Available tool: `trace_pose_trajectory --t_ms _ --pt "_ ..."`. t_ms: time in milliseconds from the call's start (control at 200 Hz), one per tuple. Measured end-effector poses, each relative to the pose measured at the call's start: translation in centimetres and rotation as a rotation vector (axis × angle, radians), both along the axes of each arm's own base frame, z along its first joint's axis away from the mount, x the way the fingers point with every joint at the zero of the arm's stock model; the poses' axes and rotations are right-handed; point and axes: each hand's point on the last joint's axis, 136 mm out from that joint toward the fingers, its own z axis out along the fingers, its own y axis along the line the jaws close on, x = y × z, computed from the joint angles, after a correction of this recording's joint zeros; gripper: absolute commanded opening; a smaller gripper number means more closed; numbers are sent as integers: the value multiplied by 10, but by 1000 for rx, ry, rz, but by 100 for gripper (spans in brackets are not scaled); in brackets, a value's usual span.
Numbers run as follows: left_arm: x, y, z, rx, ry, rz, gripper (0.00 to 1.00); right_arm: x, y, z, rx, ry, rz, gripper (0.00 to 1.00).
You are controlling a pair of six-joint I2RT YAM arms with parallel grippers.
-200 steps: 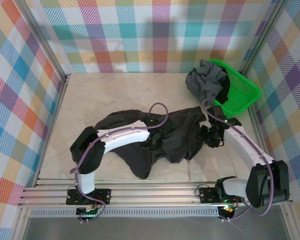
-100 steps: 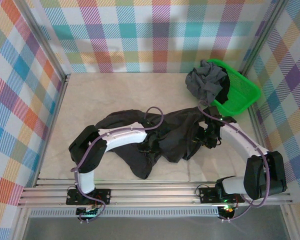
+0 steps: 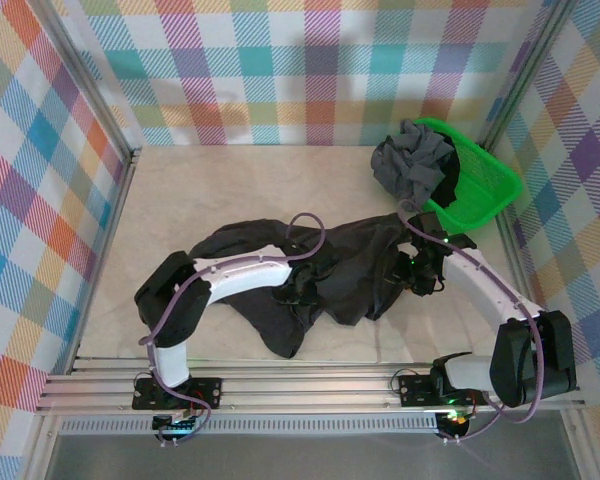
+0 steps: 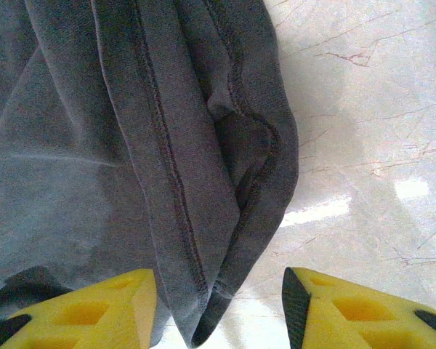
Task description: Fold and stack the t-shirts
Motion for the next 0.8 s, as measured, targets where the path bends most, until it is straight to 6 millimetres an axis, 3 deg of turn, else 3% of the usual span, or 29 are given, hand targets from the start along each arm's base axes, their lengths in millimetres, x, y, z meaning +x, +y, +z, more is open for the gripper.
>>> trace_pose_trajectory --t_ms 270,470,585,800 --pt "1 23 12 -20 -18 58 31 0 0 -3 -3 11 1 50" --pt "-1 25 9 -16 -9 62 29 1 0 -9 -11 34 13 50" --pt "0 24 8 -21 -12 64 37 1 1 -11 -12 40 21 50" --pt "2 19 3 -32 -6 62 39 1 1 -11 -13 41 23 50"
